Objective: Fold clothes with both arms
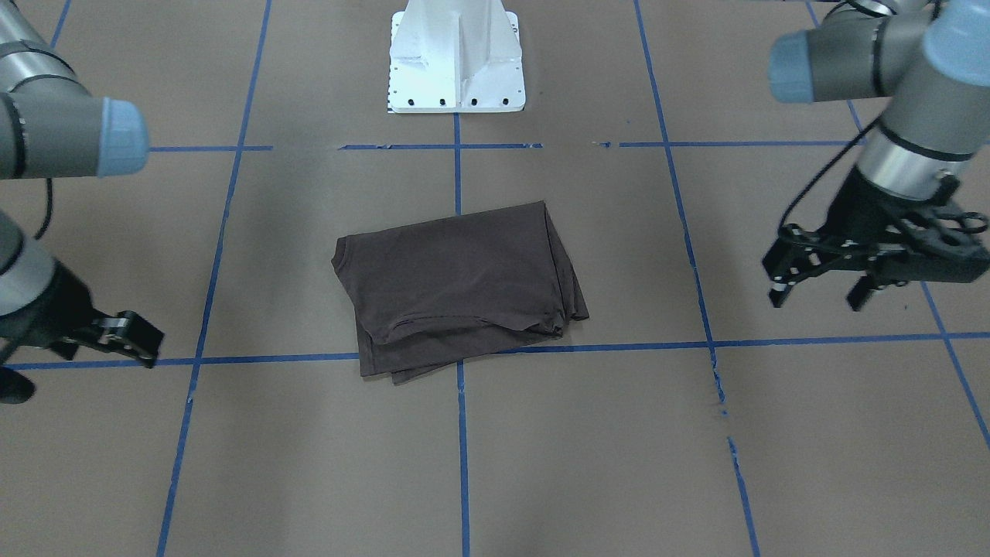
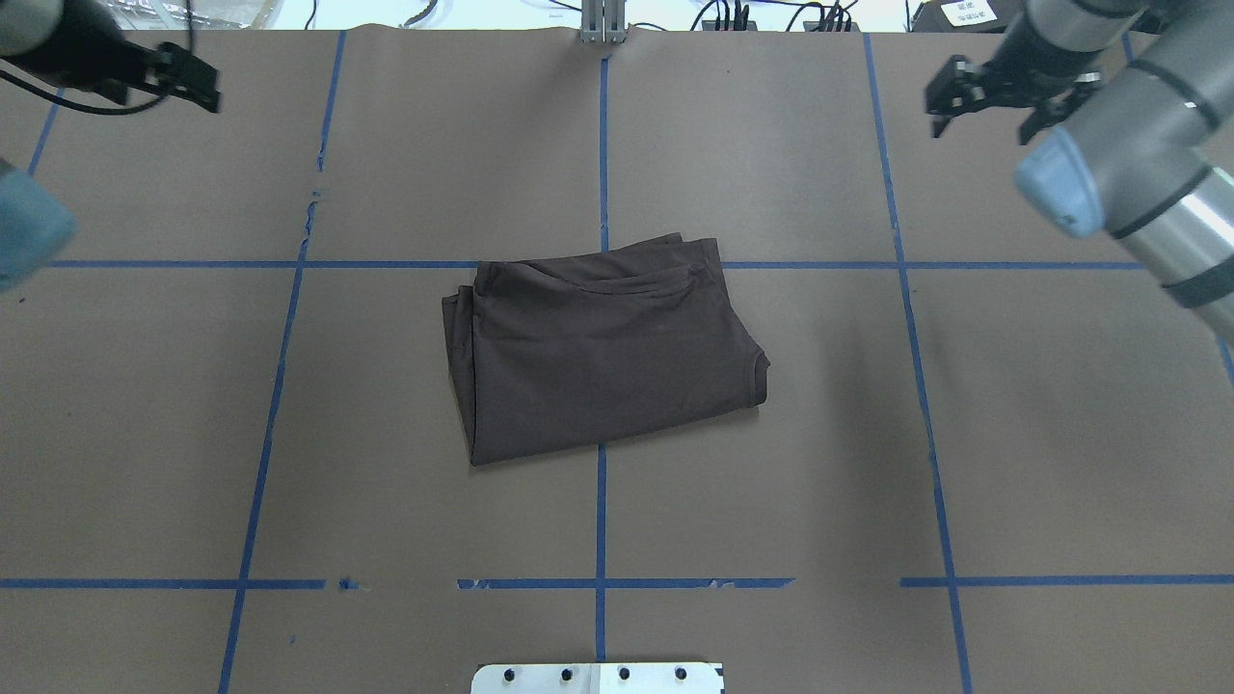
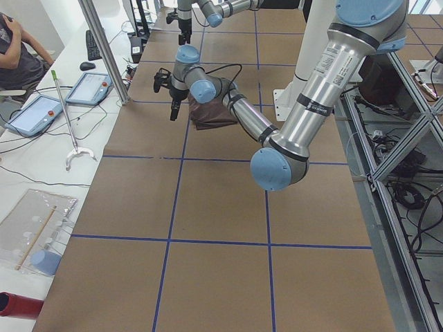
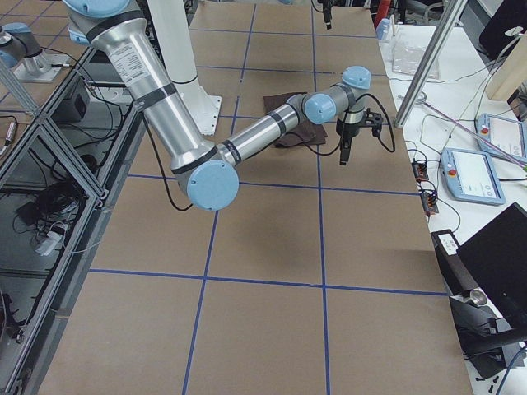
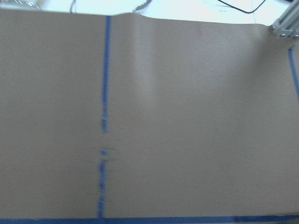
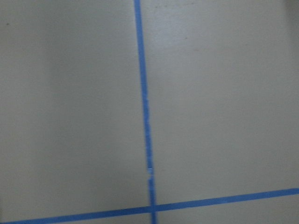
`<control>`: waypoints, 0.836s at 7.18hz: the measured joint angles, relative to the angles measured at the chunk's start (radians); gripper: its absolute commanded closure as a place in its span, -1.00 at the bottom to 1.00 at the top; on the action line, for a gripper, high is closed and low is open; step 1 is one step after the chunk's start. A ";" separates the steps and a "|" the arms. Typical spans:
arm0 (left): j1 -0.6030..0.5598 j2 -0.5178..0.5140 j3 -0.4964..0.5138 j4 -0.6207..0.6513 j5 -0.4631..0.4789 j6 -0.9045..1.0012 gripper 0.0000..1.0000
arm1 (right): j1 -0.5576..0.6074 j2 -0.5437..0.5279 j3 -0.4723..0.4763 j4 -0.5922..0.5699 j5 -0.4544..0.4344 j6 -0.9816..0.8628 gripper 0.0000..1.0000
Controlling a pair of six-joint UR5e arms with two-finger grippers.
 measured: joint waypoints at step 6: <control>-0.376 0.279 0.155 -0.032 -0.114 0.835 -1.00 | 0.361 -0.458 0.058 -0.020 0.118 -0.629 -1.00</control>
